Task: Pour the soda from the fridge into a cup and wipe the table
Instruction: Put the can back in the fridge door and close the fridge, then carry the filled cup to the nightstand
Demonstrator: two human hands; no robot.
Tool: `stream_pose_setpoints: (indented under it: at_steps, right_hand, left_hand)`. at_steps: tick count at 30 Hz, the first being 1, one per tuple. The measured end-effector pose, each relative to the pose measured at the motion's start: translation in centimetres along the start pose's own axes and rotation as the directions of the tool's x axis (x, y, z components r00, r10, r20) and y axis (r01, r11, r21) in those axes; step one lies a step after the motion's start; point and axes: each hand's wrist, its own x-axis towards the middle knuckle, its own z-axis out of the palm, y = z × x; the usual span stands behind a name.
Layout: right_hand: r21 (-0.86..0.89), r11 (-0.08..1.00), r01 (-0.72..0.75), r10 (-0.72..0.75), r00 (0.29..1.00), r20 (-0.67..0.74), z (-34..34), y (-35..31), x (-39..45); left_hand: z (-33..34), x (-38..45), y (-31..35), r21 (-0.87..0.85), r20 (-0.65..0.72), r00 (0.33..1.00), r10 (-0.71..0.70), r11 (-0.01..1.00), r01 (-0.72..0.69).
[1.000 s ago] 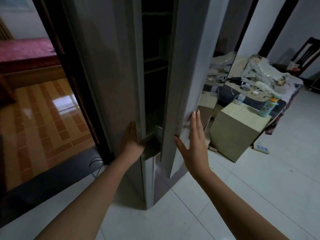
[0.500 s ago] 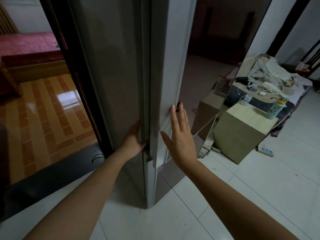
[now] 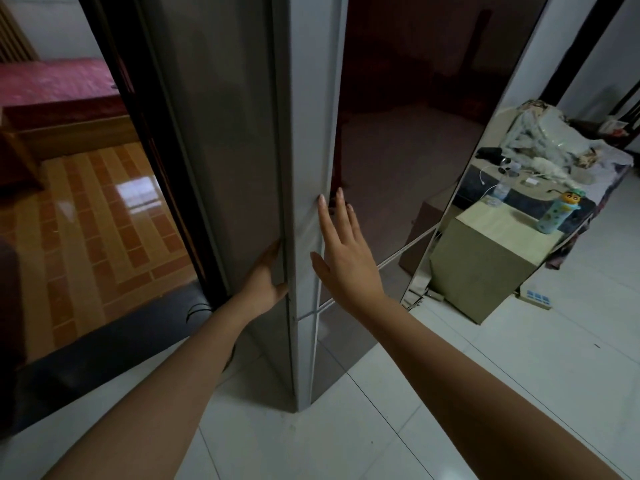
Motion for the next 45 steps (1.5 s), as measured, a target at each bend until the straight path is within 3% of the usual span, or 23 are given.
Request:
stream_pose_setpoints:
  at_steps: [7, 11, 15, 19, 26, 32, 38, 45]
  right_hand:
    - [0.021, 1.000, -0.002, 0.002, 1.000, 0.003, -0.3, 0.0, -0.1]
    - [0.039, 0.999, -0.012, 0.012, 1.000, -0.010, -0.9, 0.3, -0.9]
    - [0.043, 0.998, -0.049, 0.053, 0.995, -0.085, -1.5, 1.6, -3.0]
    - [0.017, 0.992, -0.124, 0.125, 0.990, -0.061, -2.2, 4.0, -6.0]
    - [-0.081, 0.966, -0.244, 0.242, 0.970, -0.034, -4.6, 8.7, -12.8]
    - [-0.164, 0.905, -0.392, 0.390, 0.920, -0.050, -8.8, 12.4, -19.0]
    - [-0.278, 0.793, -0.543, 0.550, 0.833, -0.057, -13.6, 16.7, -26.5]
    - [-0.392, 0.651, -0.650, 0.691, 0.722, -0.050, -19.2, 21.4, -36.9]
  left_hand:
    - [0.3, -1.1, -1.1, 0.118, 0.009, 1.000, 0.015, 0.993, -0.016]
    - [0.6, -2.7, -1.4, 0.258, -0.073, 0.997, -0.016, 0.965, 0.034]
    - [0.9, -4.9, -0.5, 0.402, -0.175, 0.982, 0.072, 0.916, 0.005]
    - [1.9, -6.4, 0.6, 0.454, -0.182, 0.970, 0.159, 0.889, -0.060]
    - [6.4, -6.8, 3.7, 0.474, 0.020, 0.968, 0.250, 0.850, -0.229]
    - [12.4, -6.0, 7.3, 0.544, 0.231, 0.919, 0.320, 0.741, -0.395]
    - [20.0, -6.4, 12.6, 0.535, 0.387, 0.830, 0.402, 0.635, -0.557]
    - [30.4, -8.4, 19.3, 0.435, 0.541, 0.680, 0.495, 0.528, -0.729]
